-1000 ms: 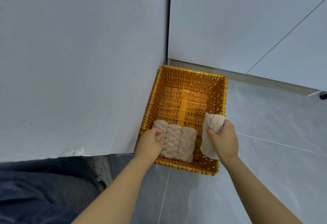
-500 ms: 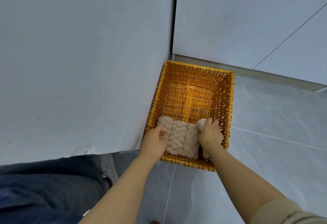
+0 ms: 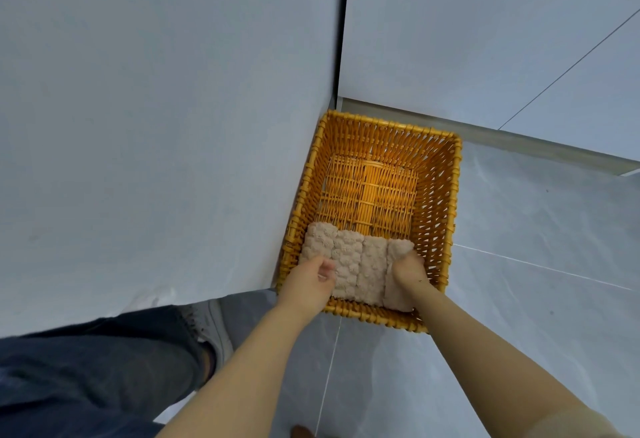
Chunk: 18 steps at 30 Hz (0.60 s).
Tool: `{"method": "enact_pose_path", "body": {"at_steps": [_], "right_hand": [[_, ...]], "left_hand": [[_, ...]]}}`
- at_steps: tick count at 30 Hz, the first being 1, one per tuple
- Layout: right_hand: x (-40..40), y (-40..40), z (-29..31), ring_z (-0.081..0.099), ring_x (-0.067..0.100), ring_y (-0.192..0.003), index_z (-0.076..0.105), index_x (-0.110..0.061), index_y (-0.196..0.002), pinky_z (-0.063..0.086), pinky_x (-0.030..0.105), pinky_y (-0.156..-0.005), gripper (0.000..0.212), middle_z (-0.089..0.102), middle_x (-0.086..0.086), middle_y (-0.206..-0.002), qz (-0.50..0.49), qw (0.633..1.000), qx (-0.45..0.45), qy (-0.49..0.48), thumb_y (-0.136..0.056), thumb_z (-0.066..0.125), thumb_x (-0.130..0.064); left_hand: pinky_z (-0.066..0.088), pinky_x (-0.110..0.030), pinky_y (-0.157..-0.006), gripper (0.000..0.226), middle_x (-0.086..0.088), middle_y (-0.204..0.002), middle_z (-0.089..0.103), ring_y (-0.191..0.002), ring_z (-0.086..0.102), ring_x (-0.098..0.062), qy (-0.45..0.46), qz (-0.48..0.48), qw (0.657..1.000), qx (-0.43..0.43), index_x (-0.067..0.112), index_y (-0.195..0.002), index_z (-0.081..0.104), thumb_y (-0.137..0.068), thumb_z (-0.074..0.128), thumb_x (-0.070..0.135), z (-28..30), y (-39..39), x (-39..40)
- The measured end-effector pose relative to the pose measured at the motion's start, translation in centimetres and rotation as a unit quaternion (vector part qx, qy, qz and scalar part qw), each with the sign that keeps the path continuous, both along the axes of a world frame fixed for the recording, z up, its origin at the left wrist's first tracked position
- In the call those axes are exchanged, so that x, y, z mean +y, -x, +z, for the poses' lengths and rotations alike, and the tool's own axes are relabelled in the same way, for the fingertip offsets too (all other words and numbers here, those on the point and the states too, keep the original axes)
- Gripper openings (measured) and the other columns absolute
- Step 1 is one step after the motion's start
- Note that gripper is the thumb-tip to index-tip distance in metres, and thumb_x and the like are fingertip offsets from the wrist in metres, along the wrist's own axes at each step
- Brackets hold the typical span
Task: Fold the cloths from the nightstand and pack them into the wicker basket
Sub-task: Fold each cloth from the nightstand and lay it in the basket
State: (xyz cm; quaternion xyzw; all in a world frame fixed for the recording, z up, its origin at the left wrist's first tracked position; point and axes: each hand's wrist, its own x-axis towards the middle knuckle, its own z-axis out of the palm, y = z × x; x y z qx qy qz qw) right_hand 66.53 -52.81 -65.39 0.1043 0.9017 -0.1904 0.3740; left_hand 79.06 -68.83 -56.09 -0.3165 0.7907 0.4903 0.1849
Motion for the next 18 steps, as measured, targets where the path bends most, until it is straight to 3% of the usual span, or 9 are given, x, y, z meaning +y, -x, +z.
{"method": "enact_pose_path", "body": {"at_steps": [3, 7, 9, 12, 15, 18], "right_hand": [[-0.4, 0.5, 0.8, 0.037, 0.034, -0.131, 0.029, 0.002, -0.144, 0.035, 0.041, -0.109, 0.048, 0.03, 0.021, -0.145, 0.177, 0.975, 0.044, -0.126, -0.099, 0.037, -0.013], [-0.1, 2.8, 3.1, 0.042, 0.034, -0.12, 0.023, -0.01, -0.149, 0.047, 0.04, -0.094, 0.062, 0.033, 0.018, -0.135, 0.279, 0.94, 0.171, -0.097, -0.092, 0.048, -0.008], [-0.5, 4.7, 3.8, 0.046, 0.034, -0.118, 0.026, -0.011, -0.148, 0.049, 0.042, -0.093, 0.063, 0.032, 0.018, -0.136, 0.341, 0.929, 0.121, -0.075, -0.09, 0.051, -0.004], [-1.1, 6.2, 3.4, 0.049, 0.033, -0.12, 0.032, -0.012, -0.143, 0.049, 0.038, -0.098, 0.072, 0.026, 0.018, -0.144, 0.417, 0.9, 0.017, -0.123, -0.082, 0.07, -0.012], [-1.0, 6.2, 2.0, 0.037, 0.037, -0.136, 0.011, -0.017, -0.153, 0.044, 0.04, -0.106, 0.103, 0.005, 0.017, -0.156, 0.495, 0.845, -0.089, -0.182, -0.077, 0.08, -0.026], [-0.4, 5.6, 0.8, 0.032, 0.038, -0.139, -0.006, -0.019, -0.153, 0.042, 0.042, -0.109, 0.119, 0.002, 0.016, -0.156, 0.497, 0.837, -0.12, -0.195, -0.074, 0.082, -0.029]], "left_hand": [[0.051, -0.028, -0.089, 0.021, 0.004, -0.11, 0.061, -0.1, 0.058, -0.013, -0.002, 0.0, 1.0, -0.003, 0.019, -0.116, 0.06, -0.097, 0.053, 0.013, 0.0, -0.1, -0.2], [0.052, -0.031, -0.091, 0.022, 0.004, -0.11, 0.061, -0.101, 0.058, -0.013, 0.004, -0.002, 1.0, -0.004, 0.019, -0.116, 0.06, -0.096, 0.053, 0.013, -0.2, 0.0, -0.4], [0.051, -0.03, -0.091, 0.023, 0.004, -0.11, 0.061, -0.1, 0.058, -0.013, 0.009, -0.009, 1.0, -0.006, 0.018, -0.117, 0.059, -0.096, 0.051, 0.012, -0.3, 0.0, -0.2], [0.05, -0.028, -0.093, 0.027, 0.003, -0.112, 0.06, -0.101, 0.057, -0.012, 0.009, -0.026, 1.0, -0.011, 0.017, -0.12, 0.059, -0.095, 0.052, 0.01, -0.5, -0.2, 0.0], [0.049, -0.031, -0.095, 0.025, 0.002, -0.111, 0.06, -0.102, 0.057, -0.014, 0.014, -0.049, 0.999, -0.017, 0.016, -0.119, 0.059, -0.094, 0.054, 0.011, -0.8, -0.5, -0.1], [0.048, -0.034, -0.096, 0.025, 0.0, -0.113, 0.06, -0.105, 0.057, -0.016, 0.027, -0.068, 0.997, -0.024, 0.015, -0.119, 0.06, -0.095, 0.054, 0.013, -0.9, -0.8, -0.4]]}}
